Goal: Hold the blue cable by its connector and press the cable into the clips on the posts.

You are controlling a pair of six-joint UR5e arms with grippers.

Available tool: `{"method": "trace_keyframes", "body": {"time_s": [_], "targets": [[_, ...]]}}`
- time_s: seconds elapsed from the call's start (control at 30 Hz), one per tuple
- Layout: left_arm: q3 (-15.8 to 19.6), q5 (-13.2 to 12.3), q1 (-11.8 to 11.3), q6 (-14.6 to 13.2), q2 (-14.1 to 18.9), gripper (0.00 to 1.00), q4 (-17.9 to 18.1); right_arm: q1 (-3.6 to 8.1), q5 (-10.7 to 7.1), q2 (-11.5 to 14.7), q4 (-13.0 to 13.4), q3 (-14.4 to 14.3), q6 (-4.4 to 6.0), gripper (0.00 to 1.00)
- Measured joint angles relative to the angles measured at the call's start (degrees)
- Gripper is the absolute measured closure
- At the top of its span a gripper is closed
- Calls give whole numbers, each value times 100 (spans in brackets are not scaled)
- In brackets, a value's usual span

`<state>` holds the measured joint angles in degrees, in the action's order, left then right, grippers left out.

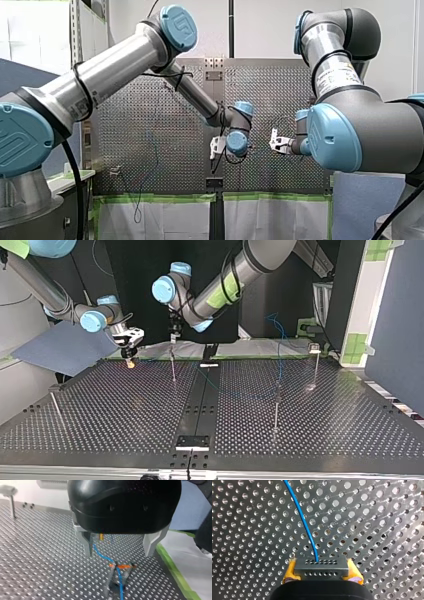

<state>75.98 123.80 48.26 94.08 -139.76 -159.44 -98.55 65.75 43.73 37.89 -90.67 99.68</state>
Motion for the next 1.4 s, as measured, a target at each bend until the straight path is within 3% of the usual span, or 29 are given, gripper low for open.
{"method": "trace_keyframes", "body": {"time_s": [0.7,1.2,1.4], "targets": [[1104,16,-49,476,1104,0,1065,2,-9,0,-100,0,-25,100],[1904,118,-110,601,1905,0,1073,9,-9,0,-184,1,-58,100],[2277,121,-114,602,2278,0,1064,59,24,9,-246,3,-117,100]]}}
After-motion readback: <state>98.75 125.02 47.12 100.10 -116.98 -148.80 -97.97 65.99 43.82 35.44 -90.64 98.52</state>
